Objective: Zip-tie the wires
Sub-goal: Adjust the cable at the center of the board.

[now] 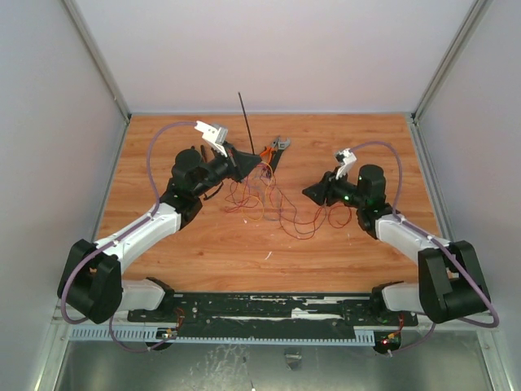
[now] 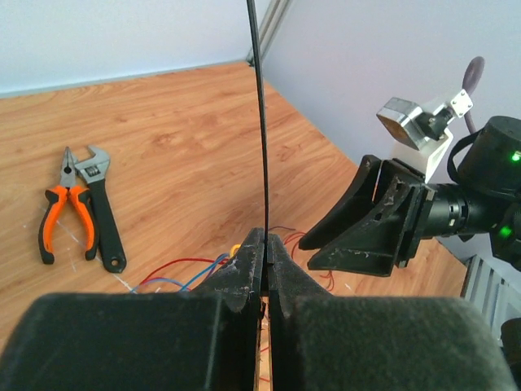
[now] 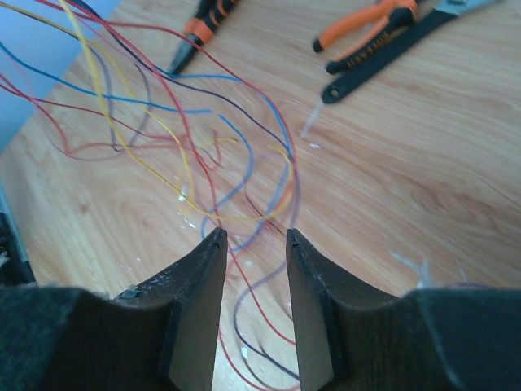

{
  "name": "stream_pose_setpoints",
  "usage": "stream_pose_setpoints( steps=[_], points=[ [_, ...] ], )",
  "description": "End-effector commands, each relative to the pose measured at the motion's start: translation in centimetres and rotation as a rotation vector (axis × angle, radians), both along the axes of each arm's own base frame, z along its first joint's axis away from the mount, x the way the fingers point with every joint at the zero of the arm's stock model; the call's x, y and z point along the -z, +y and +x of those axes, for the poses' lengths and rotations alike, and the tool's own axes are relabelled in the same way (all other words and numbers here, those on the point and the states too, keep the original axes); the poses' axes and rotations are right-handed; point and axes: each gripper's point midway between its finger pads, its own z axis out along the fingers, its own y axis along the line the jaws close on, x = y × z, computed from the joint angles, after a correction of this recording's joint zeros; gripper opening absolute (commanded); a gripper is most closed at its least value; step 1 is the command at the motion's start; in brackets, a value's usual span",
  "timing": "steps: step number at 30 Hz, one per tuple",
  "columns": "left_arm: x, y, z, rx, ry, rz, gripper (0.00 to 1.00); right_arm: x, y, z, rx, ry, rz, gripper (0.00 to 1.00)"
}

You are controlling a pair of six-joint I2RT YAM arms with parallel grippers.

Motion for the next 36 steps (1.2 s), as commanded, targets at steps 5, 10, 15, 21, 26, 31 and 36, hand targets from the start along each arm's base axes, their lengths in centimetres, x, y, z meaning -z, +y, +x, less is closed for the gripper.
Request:
stream_pose_setpoints(
  steps=[5,10,15,21,26,31,36],
  points=[
    [-2.3,-0.1,0.1,0.016,-0.061,-0.025,0.0,-4.3,4.9,2.0,-0.087,-0.092,0.141,0.41],
    [-2.3,-0.1,0.0,0.017,-0.062,-0.026,0.0,-4.9,8.0,2.7,-0.168,-0.113,0.146,0.43],
    [-2.5,-0.1,0.0,0.018,-0.064,-0.027,0.0,-4.3,10.3,2.7,-0.216,-0.11,0.142,0.44],
    [-2.4,0.0,0.0,0.017,-0.063,-0.024,0.0,-3.5,11.0,3.6,-0.214,-0.102,0.128,0.41],
    [-2.3,-0.1,0.0,0.017,-0.062,-0.026,0.0,-3.2,11.1,3.5,-0.228,-0.106,0.11,0.17],
    [-2.2,0.0,0.1,0.013,-0.059,-0.023,0.0,-2.5,10.0,2.8,-0.196,-0.1,0.062,0.03],
    [-2.2,0.0,0.2,0.007,-0.058,-0.023,0.0,-2.1,8.4,1.9,-0.16,-0.095,0.03,0.0]
  ],
)
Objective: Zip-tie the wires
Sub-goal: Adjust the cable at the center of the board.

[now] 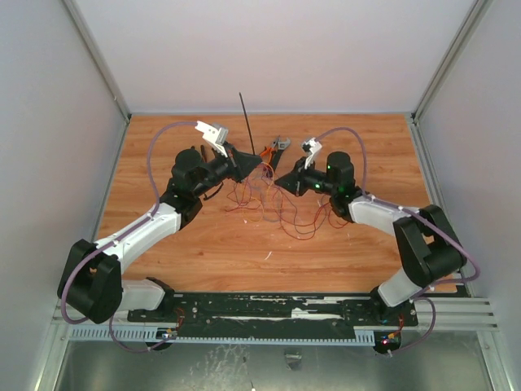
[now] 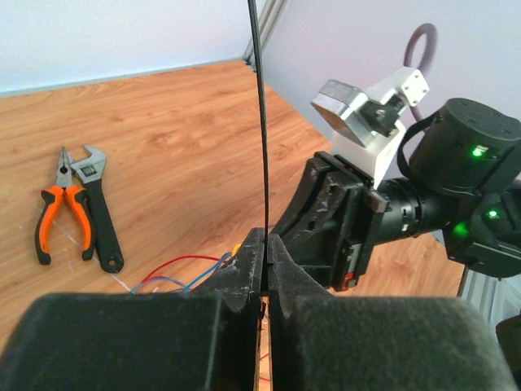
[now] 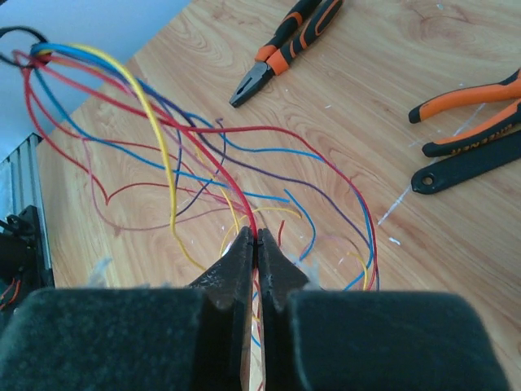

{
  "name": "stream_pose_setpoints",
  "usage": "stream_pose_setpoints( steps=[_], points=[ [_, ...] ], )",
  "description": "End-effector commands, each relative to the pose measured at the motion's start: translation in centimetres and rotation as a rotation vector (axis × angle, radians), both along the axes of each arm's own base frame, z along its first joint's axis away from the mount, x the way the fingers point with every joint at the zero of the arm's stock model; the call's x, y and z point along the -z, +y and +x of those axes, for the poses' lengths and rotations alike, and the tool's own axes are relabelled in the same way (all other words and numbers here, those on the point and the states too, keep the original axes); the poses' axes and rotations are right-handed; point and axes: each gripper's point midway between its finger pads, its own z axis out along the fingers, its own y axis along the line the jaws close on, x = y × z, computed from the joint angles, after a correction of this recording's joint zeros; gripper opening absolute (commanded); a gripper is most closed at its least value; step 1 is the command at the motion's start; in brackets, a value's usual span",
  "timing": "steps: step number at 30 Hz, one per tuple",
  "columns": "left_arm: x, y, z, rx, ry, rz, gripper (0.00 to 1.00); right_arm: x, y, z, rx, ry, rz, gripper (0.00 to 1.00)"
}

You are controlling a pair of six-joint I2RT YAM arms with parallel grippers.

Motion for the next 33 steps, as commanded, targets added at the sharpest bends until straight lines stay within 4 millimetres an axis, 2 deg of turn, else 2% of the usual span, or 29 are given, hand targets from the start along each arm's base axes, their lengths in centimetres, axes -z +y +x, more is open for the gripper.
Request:
stream_pose_setpoints(
  steps=[1,7,16,29,33],
  points=[
    [-2.2,0.2,0.3,-0.007,-0.058,-0.025,0.0,-0.2,-1.7,-0.6,0.047,-0.033,-0.038,0.0],
    [-2.2,0.3,0.3,-0.012,-0.059,-0.022,0.0,1.2,-4.2,-1.0,0.113,-0.007,-0.084,0.0],
    [-2.3,0.3,0.4,-0.014,-0.063,-0.022,0.0,1.7,-7.9,-0.9,0.204,-0.008,-0.142,0.0],
    [-2.4,0.3,0.5,-0.017,-0.065,-0.019,0.0,2.4,-11.3,-0.9,0.286,-0.007,-0.193,0.0],
    [-2.4,0.3,0.5,-0.017,-0.067,-0.019,0.0,2.3,-11.7,-0.9,0.292,-0.007,-0.186,0.0]
  ],
)
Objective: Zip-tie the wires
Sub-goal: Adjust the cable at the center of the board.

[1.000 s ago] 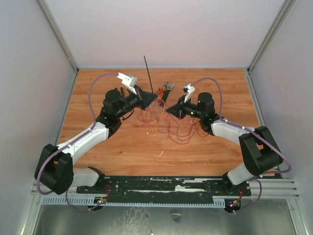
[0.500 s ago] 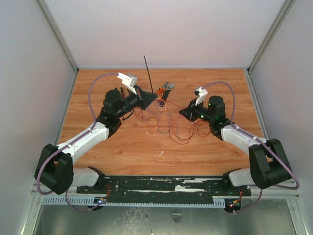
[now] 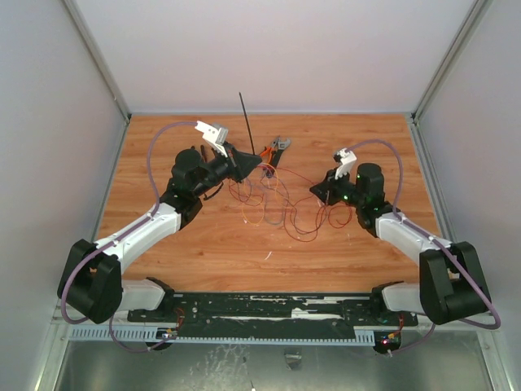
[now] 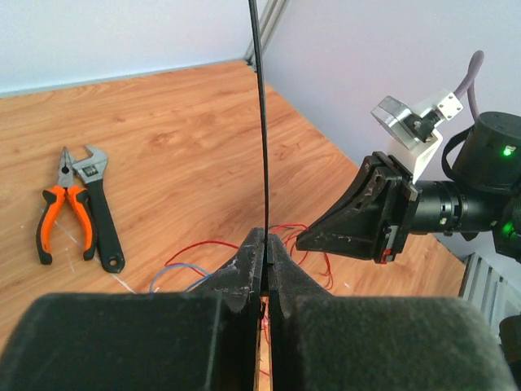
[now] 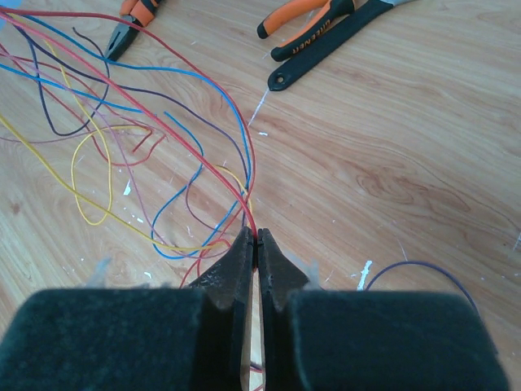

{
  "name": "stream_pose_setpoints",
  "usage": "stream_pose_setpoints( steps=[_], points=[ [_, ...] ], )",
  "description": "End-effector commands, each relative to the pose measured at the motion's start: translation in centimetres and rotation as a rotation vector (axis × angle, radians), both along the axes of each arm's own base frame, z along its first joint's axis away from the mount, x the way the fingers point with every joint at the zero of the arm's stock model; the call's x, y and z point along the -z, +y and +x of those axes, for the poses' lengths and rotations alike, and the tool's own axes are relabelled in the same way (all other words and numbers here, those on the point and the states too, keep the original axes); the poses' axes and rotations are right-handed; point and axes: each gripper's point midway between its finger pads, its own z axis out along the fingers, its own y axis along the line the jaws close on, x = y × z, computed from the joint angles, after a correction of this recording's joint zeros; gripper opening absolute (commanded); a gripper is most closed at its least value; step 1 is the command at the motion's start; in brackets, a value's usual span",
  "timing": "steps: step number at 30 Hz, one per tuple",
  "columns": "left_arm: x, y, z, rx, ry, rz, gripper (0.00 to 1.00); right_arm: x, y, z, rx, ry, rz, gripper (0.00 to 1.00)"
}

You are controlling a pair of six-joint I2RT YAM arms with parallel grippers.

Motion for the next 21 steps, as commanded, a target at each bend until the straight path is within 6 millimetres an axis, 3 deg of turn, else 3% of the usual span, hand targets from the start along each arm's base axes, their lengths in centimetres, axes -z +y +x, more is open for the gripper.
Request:
stream_pose_setpoints(
  steps=[1,8,16,21],
  points=[
    [-2.4,0.3,0.5,-0.013,-0.065,-0.019,0.0,-0.4,-0.8,0.1,0.016,-0.024,-0.008,0.0],
    [-2.7,0.2,0.4,-0.01,-0.07,-0.02,0.0,-0.3,-0.6,0.2,0.002,-0.013,-0.012,0.0],
    [-2.8,0.0,0.2,0.006,-0.067,-0.027,0.0,-1.6,-0.3,0.2,-0.025,-0.036,-0.011,0.35],
    [-2.9,0.0,0.1,0.012,-0.069,-0.028,0.0,-4.0,0.6,0.3,-0.062,-0.081,0.034,0.38]
  ],
)
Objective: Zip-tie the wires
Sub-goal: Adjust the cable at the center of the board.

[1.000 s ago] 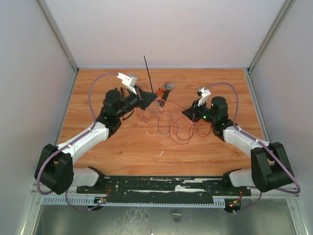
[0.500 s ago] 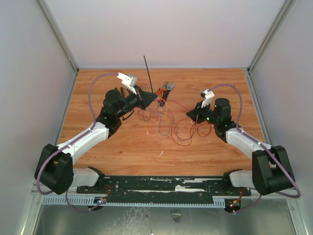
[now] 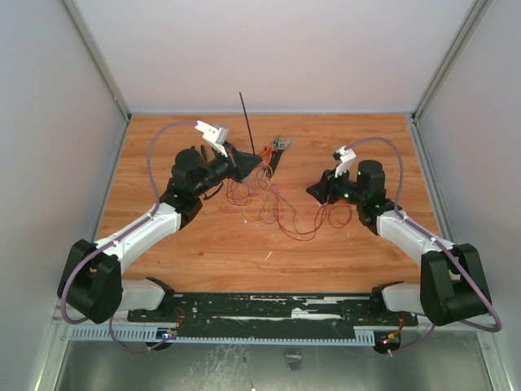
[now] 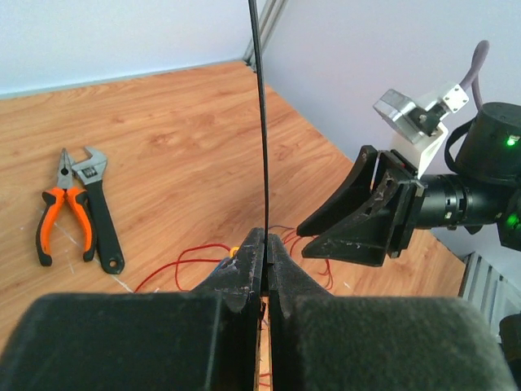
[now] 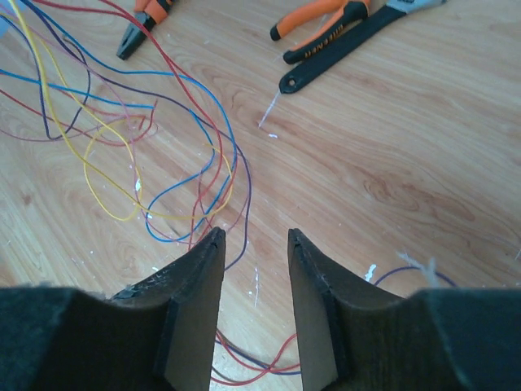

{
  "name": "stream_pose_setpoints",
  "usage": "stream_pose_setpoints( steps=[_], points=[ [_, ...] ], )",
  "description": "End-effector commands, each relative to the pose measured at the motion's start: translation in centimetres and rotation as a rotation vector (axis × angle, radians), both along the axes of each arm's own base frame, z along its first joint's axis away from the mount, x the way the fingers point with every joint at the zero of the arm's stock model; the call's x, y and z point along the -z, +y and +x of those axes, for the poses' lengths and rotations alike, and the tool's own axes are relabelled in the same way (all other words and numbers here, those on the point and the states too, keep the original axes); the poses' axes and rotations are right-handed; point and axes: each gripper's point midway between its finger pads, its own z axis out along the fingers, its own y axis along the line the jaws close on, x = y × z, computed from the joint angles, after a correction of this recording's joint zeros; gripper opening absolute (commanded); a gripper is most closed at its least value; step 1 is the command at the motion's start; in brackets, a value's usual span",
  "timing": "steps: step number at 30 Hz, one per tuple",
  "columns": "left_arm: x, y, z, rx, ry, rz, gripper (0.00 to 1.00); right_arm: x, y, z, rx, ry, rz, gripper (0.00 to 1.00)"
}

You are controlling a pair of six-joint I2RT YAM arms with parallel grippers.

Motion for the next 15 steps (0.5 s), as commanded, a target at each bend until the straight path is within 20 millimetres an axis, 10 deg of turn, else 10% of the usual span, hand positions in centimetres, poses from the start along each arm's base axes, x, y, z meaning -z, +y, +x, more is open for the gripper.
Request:
stream_pose_setpoints(
  steps=[1,15],
  points=[
    [-2.8,0.0,0.1,0.011,-0.065,-0.031,0.0,-4.0,1.0,0.7,-0.047,-0.098,0.059,0.38],
    [-2.9,0.1,-0.1,0.009,-0.067,-0.032,0.0,-3.4,9.5,0.8,-0.247,-0.049,0.162,0.41]
  ],
)
